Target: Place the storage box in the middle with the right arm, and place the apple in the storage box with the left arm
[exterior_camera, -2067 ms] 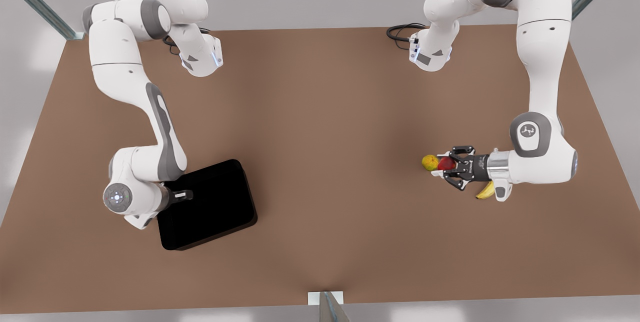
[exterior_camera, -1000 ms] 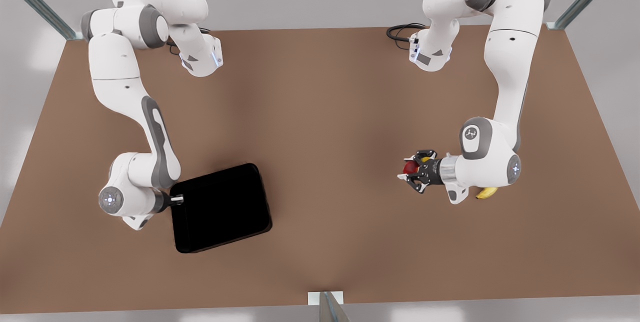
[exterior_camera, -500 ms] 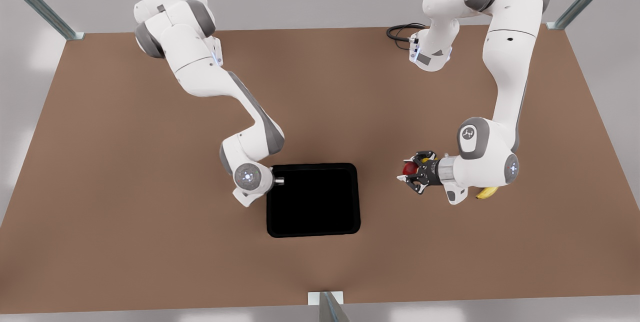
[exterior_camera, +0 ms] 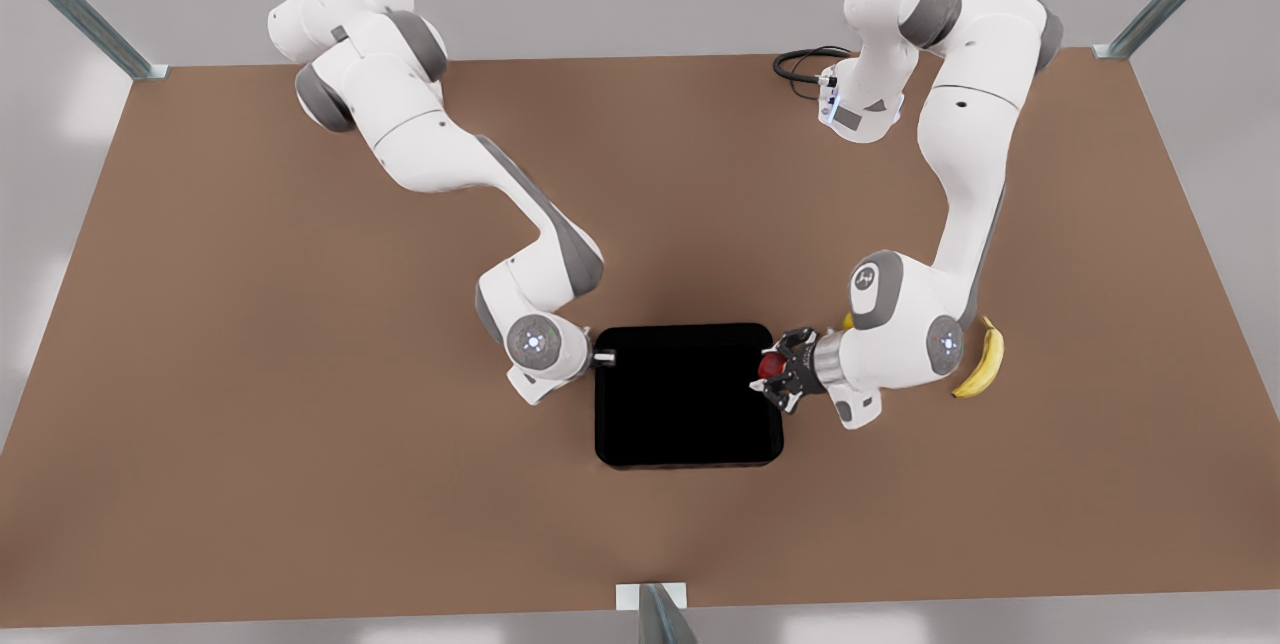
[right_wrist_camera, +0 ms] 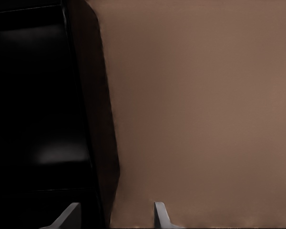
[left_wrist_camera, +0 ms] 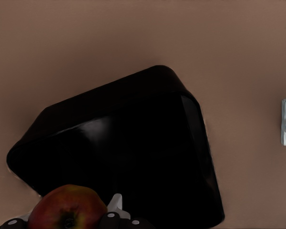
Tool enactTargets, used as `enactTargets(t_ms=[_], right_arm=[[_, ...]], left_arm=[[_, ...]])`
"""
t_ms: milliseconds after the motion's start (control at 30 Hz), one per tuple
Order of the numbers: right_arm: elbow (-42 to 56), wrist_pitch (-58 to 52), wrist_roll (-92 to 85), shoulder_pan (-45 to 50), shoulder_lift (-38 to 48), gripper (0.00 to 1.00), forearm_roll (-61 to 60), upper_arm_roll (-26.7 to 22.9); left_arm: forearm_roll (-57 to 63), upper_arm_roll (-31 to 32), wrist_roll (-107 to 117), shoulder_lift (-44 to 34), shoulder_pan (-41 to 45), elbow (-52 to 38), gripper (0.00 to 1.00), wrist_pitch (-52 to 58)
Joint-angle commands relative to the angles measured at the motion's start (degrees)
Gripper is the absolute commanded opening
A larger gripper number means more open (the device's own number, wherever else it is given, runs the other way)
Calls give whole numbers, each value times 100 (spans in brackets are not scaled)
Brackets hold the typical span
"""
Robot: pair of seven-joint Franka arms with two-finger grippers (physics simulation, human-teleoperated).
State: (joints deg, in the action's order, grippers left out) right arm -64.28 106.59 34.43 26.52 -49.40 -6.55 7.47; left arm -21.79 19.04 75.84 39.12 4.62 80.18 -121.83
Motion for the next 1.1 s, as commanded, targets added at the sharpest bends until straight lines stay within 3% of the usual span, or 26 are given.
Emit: enactTargets(t_ms=[0,200,233,267,333,367,433,533,633,767,833,900,967,1033,1067], right_arm=[[12,-120,-112,-15,18,100,-4,-9],[3,-1412,-902,-841,923,100,-540,0],[-6,-1904,-1640,-1193,1108,100,-470,-35],[-32,-2484,-2309,-1307,1476,100,372,-79],[-268,-3794,-2354,-1737,2926,100,1139,-149],[-1138,-3804,-2389,-2054,4068,100,1121,-167],[-3715,-1887,-2582,-2547,6074,100,1183,-176],[-3767,-1932,-2969,-2573,6039,100,1139,-352],[-3776,-1940,-3021,-2555,6039,100,1139,-352],[-3767,-1984,-3030,-2564,6048,100,1139,-352],[-3767,-2019,-3030,-2555,6048,100,1139,-352],[-3767,-2037,-3030,-2520,6048,100,1139,-343],[-3776,-2028,-3022,-2503,6048,100,1139,-343],[-3873,-2028,-3022,-2520,6100,100,1139,-343],[-3899,-2037,-3030,-2520,6109,100,1139,-343]], left_arm=[[2021,-6,115,113,3,-195,21,247],[2029,-50,756,562,557,-301,21,-472],[2047,-67,801,650,610,-354,33,-544],[2222,-59,792,668,601,-380,100,-535],[2249,-58,792,659,601,-380,100,-517],[2249,-58,801,659,601,-380,100,-509],[2258,-58,801,650,601,-380,100,-491],[2258,-58,775,650,601,-380,100,-491],[2662,-67,538,132,557,-336,100,-105],[2645,-234,-2237,-1274,382,-239,100,2258],[2346,-243,-4682,-1986,-532,-301,100,3428],[2337,-858,-7205,-2654,-621,-318,100,4272],[2267,-1595,-7337,-3190,-533,-100,100,4299],[2065,-2282,-7645,-4167,153,1598,100,3324],[2038,-2291,-7663,-4123,153,1598,100,3341]])
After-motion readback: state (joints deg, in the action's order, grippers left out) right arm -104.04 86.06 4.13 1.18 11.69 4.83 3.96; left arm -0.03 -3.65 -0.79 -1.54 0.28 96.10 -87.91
